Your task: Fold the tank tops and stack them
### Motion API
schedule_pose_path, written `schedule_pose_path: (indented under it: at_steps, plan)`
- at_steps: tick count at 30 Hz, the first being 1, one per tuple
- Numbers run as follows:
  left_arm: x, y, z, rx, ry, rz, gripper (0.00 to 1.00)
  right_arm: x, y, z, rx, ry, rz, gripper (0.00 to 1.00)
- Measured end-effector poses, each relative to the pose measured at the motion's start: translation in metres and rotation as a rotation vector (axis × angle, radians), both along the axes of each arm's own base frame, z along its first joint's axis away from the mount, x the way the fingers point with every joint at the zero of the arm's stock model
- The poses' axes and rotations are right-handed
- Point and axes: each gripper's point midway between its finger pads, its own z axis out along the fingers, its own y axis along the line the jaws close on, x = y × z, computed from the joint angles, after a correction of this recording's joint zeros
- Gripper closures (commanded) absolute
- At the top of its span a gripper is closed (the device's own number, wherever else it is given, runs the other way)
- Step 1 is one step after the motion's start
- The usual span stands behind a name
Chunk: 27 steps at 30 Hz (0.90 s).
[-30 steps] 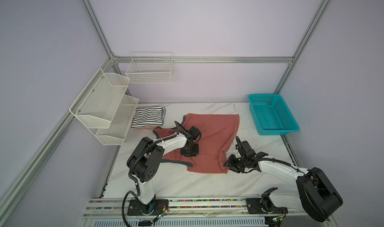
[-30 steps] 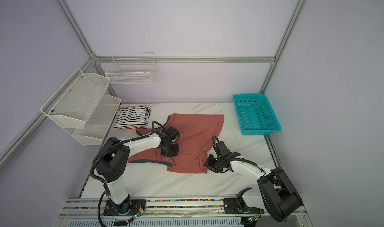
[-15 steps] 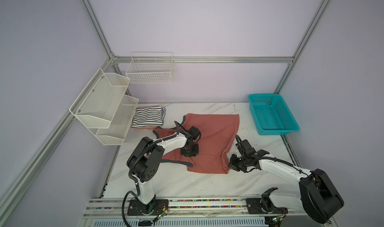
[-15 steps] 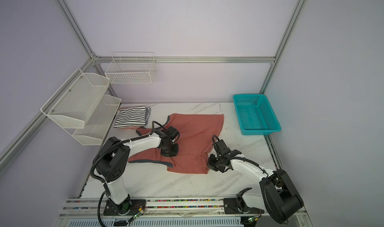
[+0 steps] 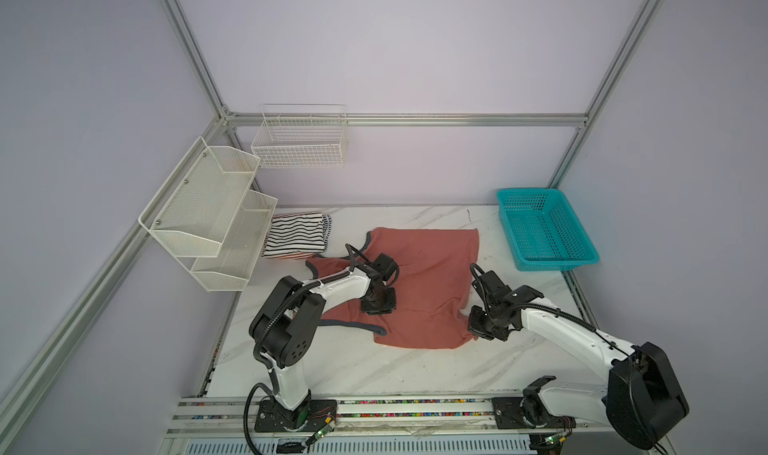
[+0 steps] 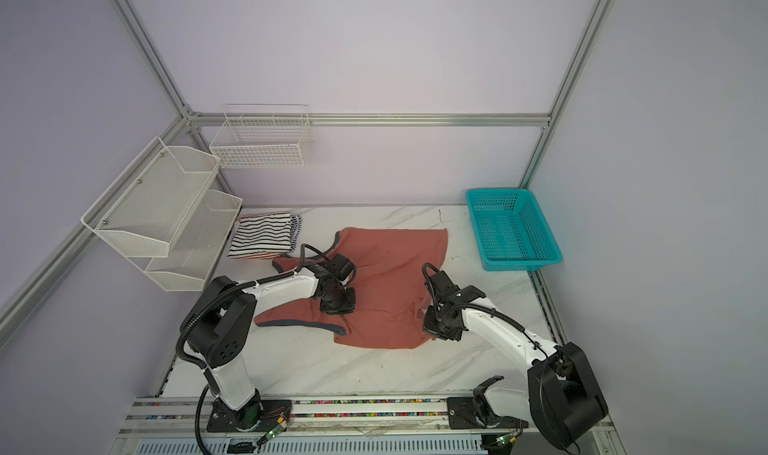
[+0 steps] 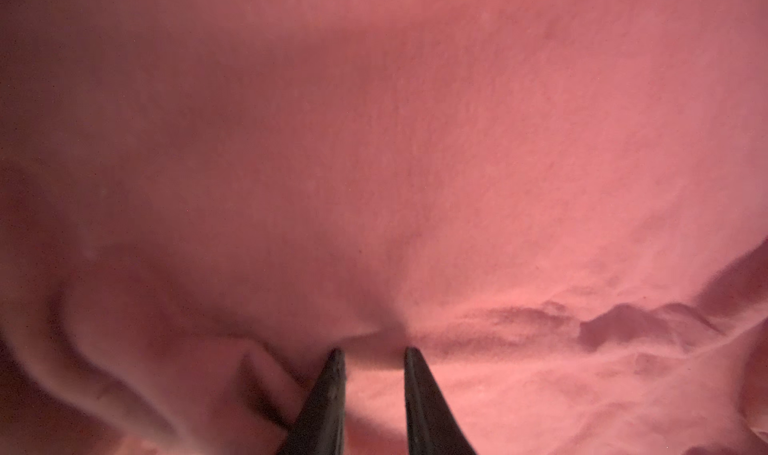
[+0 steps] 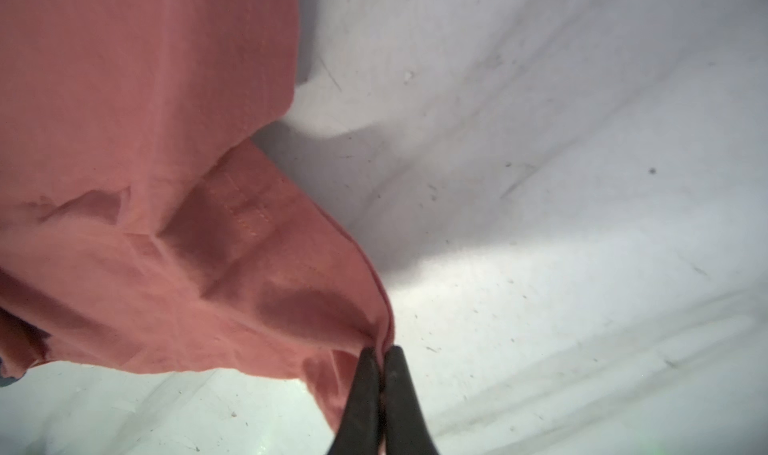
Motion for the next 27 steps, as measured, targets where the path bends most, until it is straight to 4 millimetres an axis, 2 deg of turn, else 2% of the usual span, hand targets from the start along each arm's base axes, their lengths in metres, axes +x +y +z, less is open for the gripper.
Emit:
schedule_pose_path:
  at_steps: [6,11,15,20,27]
  plan:
    - [-0.001,0.001,0.0,-0.023,-0.006,0.005,0.74,-0.005,-0.015,0.013,-0.084,0.022,-0.004,1.0]
    - [-0.003,0.003,0.0,-0.037,-0.014,0.007,0.74,-0.013,-0.016,0.013,-0.117,0.051,0.009,1.0]
    - [-0.005,0.004,0.0,-0.044,-0.024,0.007,0.74,-0.023,-0.01,0.006,-0.17,0.103,0.048,0.94]
    - [-0.007,0.006,-0.001,-0.06,-0.047,0.008,0.74,-0.032,-0.008,0.001,-0.219,0.144,0.063,0.9]
    - [-0.015,0.012,-0.001,-0.073,-0.07,0.018,0.74,-0.04,-0.01,0.003,-0.249,0.157,0.04,0.73]
